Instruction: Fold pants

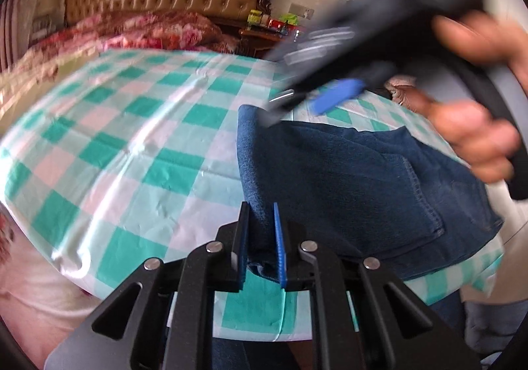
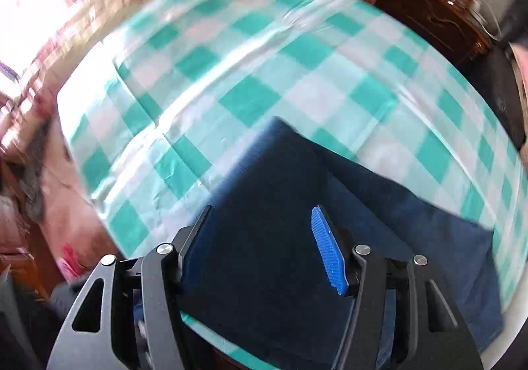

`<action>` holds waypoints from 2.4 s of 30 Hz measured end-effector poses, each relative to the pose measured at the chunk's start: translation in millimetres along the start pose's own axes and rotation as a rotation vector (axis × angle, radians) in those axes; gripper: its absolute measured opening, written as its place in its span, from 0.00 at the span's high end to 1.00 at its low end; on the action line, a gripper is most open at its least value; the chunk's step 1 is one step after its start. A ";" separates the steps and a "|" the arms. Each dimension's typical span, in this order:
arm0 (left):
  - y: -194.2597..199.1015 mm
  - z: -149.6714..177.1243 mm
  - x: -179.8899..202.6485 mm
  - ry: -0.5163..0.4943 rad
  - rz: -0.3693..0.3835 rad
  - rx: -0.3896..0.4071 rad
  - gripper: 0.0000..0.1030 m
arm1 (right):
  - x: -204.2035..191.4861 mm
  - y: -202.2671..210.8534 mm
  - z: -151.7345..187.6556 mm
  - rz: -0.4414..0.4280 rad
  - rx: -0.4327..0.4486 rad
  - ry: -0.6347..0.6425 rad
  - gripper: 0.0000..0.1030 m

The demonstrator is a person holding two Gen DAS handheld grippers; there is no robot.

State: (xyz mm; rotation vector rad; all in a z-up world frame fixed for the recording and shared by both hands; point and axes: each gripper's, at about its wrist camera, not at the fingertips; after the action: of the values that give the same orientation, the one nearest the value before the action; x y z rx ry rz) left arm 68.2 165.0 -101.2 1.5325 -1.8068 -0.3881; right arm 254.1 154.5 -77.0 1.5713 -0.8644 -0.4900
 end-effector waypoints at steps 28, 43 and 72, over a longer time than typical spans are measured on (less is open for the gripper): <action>20.7 -59.6 232.3 -0.301 0.083 0.235 0.89 | 220.5 147.1 99.5 -0.228 0.303 -0.336 0.89; -159.6 108.0 483.1 -0.917 0.038 -0.004 0.77 | 437.5 -25.7 342.2 -0.230 0.176 -0.719 0.80; -164.9 140.8 571.5 -1.244 -0.033 0.182 0.90 | 501.6 14.4 402.3 -0.234 0.315 -0.743 0.92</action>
State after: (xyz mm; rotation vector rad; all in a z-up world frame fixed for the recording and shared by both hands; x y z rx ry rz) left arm 74.1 -446.0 -116.8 1.5365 -2.7587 -1.4613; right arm 273.7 -488.2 -61.5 1.8089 -1.3678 -1.1990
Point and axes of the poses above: each gripper's, at about its wrist camera, not at the fingertips, and y roughly against the way its jaws point, x to its right, z to its underside, and after that the axes turned 11 degrees about z, right-handed
